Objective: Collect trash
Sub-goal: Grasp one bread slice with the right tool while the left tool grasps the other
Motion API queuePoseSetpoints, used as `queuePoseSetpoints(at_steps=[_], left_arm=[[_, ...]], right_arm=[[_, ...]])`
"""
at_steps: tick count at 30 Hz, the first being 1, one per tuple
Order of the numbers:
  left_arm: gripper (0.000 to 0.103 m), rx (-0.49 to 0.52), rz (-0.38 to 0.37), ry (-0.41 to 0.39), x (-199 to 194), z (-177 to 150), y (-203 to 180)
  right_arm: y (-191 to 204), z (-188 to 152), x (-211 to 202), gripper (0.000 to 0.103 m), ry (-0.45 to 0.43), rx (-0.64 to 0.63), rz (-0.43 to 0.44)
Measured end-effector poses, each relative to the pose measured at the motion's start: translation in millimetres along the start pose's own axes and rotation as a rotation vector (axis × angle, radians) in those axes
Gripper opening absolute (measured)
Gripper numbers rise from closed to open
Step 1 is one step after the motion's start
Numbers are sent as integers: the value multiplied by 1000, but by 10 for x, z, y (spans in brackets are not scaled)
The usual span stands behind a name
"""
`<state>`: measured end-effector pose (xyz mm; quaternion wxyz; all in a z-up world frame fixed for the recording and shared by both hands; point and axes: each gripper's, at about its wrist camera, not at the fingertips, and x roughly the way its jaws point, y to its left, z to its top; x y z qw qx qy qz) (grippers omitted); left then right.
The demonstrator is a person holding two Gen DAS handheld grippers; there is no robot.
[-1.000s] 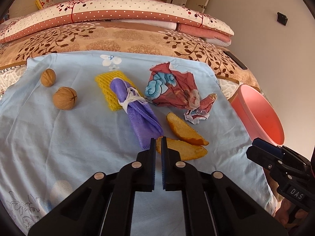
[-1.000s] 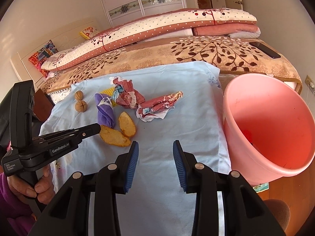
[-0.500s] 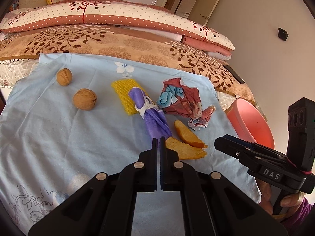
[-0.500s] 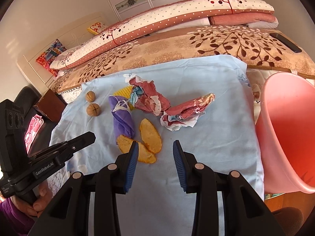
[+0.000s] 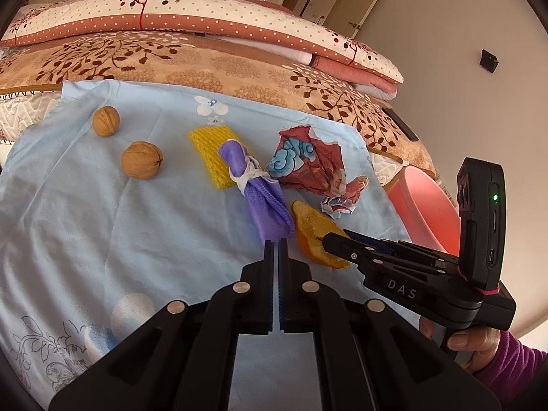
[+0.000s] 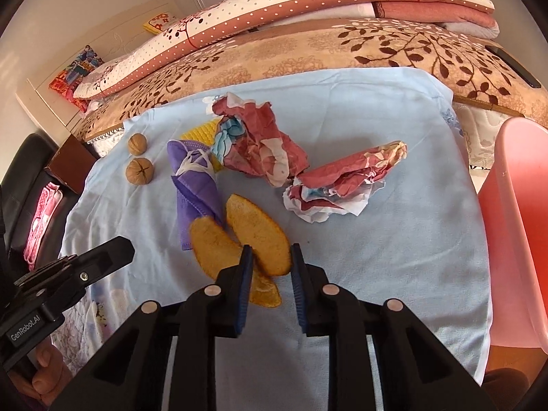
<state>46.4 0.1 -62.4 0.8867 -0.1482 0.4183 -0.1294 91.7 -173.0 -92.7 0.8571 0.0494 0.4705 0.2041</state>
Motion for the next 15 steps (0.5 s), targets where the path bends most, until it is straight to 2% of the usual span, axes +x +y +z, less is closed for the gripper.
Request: queuePoseSetpoints(at_steps=[6,15], left_arm=[[2,24,-12,28,53,-7,-71],[2,44,-21,115,303,18,-229]], right_arm=[[-71,-70,-173,15,-37,26,-2],[-278,-214,-390,15,-61,85,-26]])
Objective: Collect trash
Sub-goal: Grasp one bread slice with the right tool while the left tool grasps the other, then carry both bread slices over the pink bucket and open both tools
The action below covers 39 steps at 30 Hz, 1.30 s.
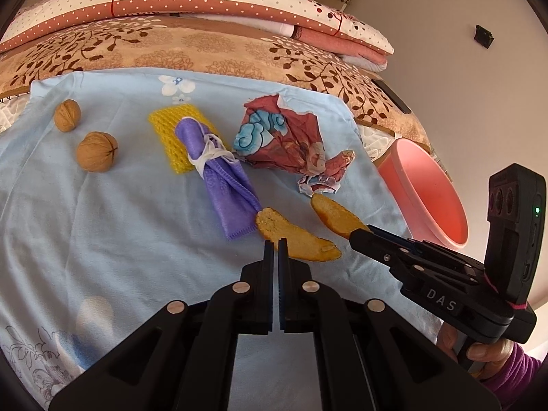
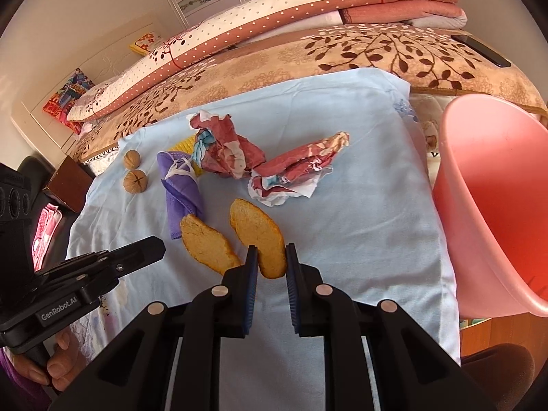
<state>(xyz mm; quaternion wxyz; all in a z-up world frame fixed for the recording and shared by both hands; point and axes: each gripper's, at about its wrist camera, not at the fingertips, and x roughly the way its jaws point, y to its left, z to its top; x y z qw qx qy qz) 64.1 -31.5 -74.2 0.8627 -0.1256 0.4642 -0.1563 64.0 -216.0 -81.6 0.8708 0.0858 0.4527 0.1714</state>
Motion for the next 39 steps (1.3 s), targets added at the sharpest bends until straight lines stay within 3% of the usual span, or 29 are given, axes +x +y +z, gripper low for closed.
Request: queuePoseSetpoints(at_steps=[3,5,6,7,18,22,26,39], left_arm=[[2,-28,-1,34,104,19,1],[16,-42,3,41,139,31,3],[33,-52,-1,43,150,35,6],[38,-62,-5,45,156,38,9],[37,-115,40,23,260,90,-14],[13,-118,71,32,290,91,-25],[6,-114,70,28,259,73,-43],[4,74,37,-129,-138,212,-636]], right_arm=[[-63,-33,-79,15,-16,7,-2],[-100,-51,-116,15,-23,12,-1],[-115,-57,-130,15,-25,15,1],[-131,-62,-140,15,-27,19,4],[-230,-77,-204,15,-44,44,32],[-248,-96,-249,15,-54,41,26],[-266,-104,-295,15,-66,38,21],[-418,-93,-649,15,-179,45,-31]])
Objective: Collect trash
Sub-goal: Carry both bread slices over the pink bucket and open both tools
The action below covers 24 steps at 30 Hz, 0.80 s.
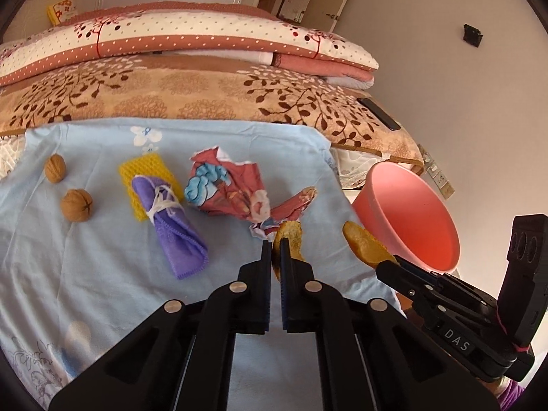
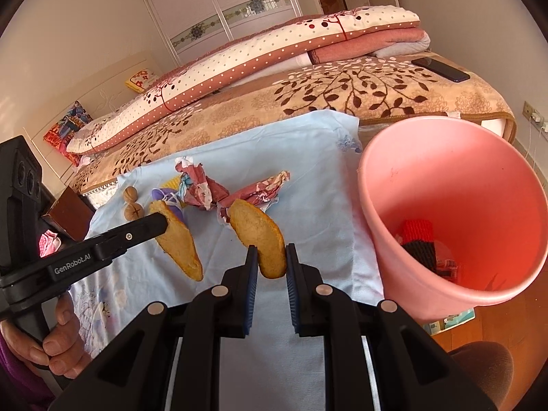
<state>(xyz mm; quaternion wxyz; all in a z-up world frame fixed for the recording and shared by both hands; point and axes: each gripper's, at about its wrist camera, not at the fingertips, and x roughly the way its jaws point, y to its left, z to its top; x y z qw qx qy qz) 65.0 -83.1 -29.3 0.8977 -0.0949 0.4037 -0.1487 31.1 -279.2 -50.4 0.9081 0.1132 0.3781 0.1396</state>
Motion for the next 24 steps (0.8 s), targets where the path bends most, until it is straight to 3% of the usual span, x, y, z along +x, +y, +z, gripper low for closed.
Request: queuePoseSetpoints(at_steps=[11,24], left_arm=[[4,122,-93,-63,-4,212,-646],[4,242,-149,-59,327,304,-1308]], right_arm=[[-529,74,-385,16,-96,95,-114],[-1156,12,-594,16,-127,204,-242]])
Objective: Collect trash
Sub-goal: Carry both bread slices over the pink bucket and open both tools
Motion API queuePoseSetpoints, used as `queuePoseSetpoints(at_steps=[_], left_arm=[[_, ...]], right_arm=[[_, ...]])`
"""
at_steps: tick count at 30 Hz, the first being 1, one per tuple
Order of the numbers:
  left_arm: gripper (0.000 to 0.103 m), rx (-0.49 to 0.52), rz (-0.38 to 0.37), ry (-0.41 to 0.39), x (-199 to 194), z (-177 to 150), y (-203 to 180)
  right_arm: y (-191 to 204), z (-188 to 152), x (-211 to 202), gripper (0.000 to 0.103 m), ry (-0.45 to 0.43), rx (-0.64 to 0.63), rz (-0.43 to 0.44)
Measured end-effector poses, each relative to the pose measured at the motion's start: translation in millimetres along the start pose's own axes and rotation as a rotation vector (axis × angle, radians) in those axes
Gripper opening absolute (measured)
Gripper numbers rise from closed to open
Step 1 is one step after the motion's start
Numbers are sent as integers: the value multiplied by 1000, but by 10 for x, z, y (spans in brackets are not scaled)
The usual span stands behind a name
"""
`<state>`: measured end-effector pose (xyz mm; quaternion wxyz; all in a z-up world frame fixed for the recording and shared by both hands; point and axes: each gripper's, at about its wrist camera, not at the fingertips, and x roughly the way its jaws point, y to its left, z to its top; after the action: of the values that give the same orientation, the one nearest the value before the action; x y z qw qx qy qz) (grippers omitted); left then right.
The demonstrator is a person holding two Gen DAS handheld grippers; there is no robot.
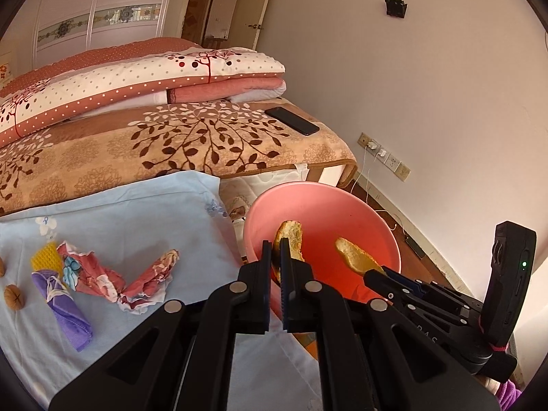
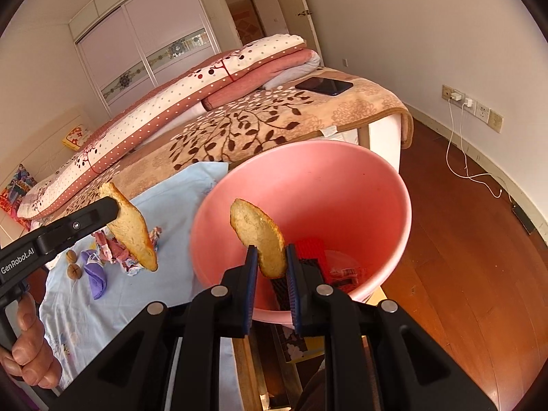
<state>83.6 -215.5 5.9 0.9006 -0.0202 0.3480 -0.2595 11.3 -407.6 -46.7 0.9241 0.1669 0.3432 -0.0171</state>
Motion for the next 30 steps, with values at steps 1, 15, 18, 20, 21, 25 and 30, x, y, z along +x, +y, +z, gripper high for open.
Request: queuePoseSetpoints(at_steps=[1,15,18,20,21,25,30], left_arm=[[4,7,0,3,40,4,-32],[4,64,9,60,410,-46,-246],[4,67,9,66,446,-57,-262],[4,69,7,67,465,-62,-277],[4,72,5,67,470,-66,-285],[4,79,-3,55,468,-78,-319],[4,76,-15,62,474,-77,-328]], right_arm=[[-28,1,5,16,1,5,-4],[-159,-13,125,16,13,27,-50],[-153,-12,135,16,10,23,-59],[-147,-14,126,16,5,20,-66],[-149,-13,124,16,2,18,-71],[-123,-12,103,17,-12,0,-89],[-123,-12,103,17,-14,-1,-92]])
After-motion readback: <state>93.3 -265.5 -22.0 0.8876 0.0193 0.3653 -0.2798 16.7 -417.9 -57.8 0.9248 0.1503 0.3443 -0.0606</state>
